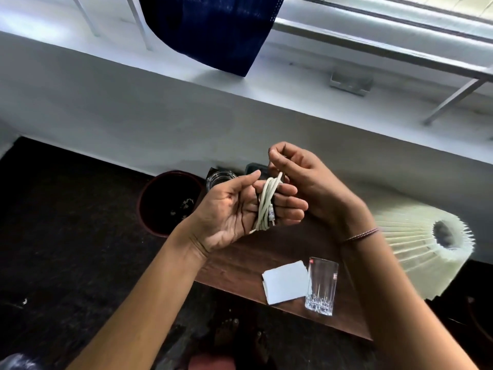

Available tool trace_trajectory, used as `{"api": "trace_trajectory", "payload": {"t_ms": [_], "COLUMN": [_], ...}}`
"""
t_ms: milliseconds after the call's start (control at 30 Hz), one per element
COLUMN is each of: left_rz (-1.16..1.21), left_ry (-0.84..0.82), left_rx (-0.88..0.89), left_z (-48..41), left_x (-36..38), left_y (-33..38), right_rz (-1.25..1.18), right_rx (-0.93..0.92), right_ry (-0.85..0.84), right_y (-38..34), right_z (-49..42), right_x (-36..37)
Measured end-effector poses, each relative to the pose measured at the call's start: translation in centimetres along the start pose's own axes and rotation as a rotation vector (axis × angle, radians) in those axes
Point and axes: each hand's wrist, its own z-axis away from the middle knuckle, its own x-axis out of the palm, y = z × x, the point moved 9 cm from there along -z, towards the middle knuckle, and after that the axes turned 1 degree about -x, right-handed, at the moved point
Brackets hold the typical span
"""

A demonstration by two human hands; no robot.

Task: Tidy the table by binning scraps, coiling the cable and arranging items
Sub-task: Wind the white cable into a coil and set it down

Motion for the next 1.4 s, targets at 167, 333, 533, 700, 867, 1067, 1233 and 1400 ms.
{"api": "trace_trajectory", "payload": {"t_ms": [167,333,533,700,867,1067,1233,1400], "left_rz": [0.032,-0.059,0.114,0.079,-0.107,-0.408,-0.719,-0.731], "left_ry": [0.050,0.020,-0.016,0.216,0.452,0.557,0.463,0.291], "left_rx": [0.007,0.017,0.228,0.412,0.419,0.311,0.081,-0.138], "left_z": [0.4,0.0,-1.0,-1.5,-0.6,-0.7,-0.6,0.9], "left_x": [-0.8,-0.2,0.3,-3.0,-6.4,-7.2,-6.4,-5.6], "left_y": [-0.2,-0.2,2.3,5.3,5.1,2.4,-0.2,-3.0], "right_rz": [-0.358,-0.329,-0.178,0.052,0.574,1.244,1.425,1.172], "right_rx": [0.008,0.008,0.068,0.153,0.126,0.058,-0.004,-0.068], "right_ry": [0.137,0.255,0.402,0.564,0.468,0.362,0.270,0.152], "right_y": [2.7,4.2,7.9,9.3,5.0,-1.5,-3.6,-3.5], "right_z": [0.6,0.4,2.2,4.7,5.8,5.8,5.0,3.1], "right_x": [0.0,-0.4,2.1,2.9,2.2,0.5,-0.4,-3.3]}}
